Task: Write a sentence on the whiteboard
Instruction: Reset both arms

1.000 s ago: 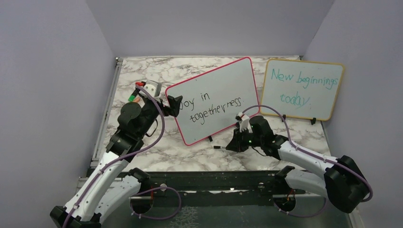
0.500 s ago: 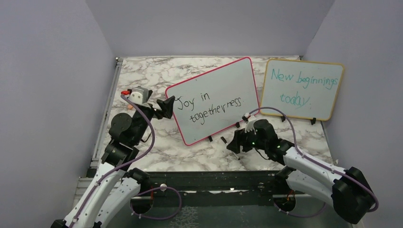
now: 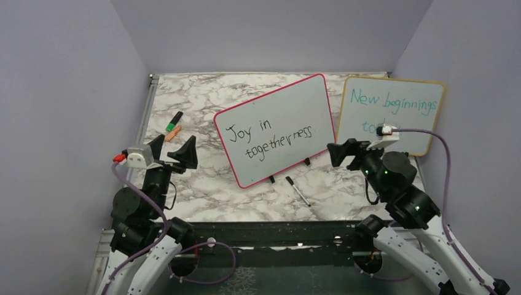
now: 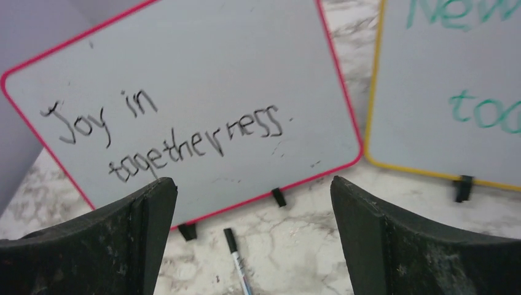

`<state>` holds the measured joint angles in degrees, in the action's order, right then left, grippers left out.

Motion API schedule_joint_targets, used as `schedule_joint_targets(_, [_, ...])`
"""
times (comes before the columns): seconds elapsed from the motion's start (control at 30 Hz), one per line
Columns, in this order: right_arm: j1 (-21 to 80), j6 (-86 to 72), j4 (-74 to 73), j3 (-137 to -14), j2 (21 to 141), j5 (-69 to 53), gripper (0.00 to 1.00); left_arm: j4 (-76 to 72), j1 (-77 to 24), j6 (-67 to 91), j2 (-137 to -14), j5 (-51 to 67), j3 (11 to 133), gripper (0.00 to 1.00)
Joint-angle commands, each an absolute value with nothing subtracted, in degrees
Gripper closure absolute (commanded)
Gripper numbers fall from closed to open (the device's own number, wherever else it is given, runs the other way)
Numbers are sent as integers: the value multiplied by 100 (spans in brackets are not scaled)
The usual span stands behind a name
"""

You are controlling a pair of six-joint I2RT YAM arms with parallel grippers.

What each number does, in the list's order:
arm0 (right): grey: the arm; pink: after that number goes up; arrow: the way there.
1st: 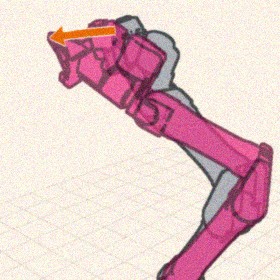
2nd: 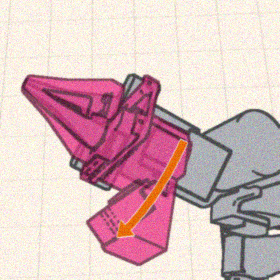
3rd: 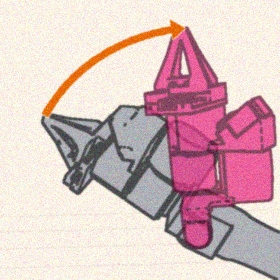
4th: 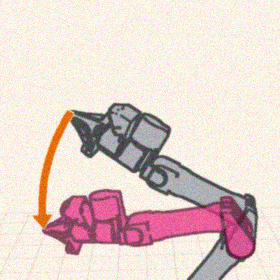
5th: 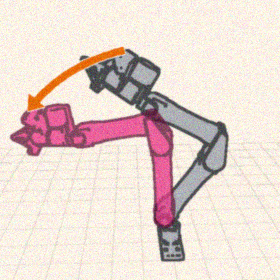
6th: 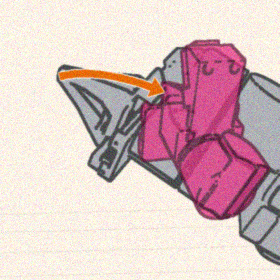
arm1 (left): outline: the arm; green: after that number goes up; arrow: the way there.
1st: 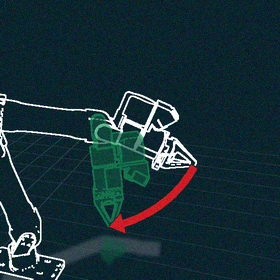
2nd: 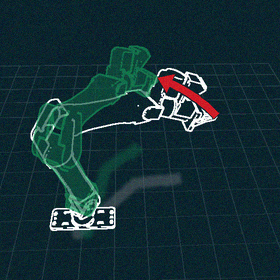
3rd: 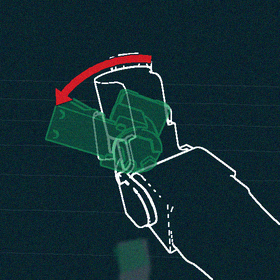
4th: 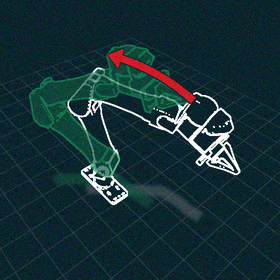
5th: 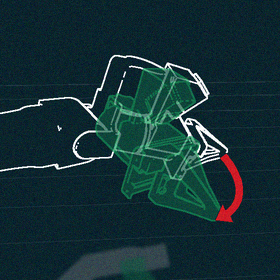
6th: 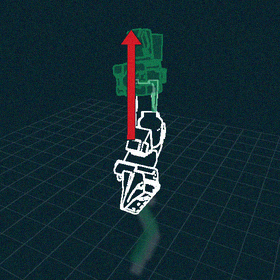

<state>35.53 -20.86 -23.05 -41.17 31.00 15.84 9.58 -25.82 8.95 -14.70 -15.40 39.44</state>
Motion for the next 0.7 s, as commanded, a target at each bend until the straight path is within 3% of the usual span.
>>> schedule_joint_targets(0.0, [3543,-1700,-3358,-4750,2744,3272,0,1541,-2540,1042,-859,-2311,3786,1])
schedule_joint_targets(0.23, [3553,-1460,-3741,-4927,1874,4385,0,1781,-2540,1311,-45,-2703,3601,1])
schedule_joint_targets(0.43, [3555,-1151,-3200,-4404,860,4365,0,1761,-2540,1301,-15,-2716,3501,1])
schedule_joint_targets(0.67, [3544,-1219,-3180,-4256,584,4474,0,1672,-2514,1211,-18,-2632,3428,1])
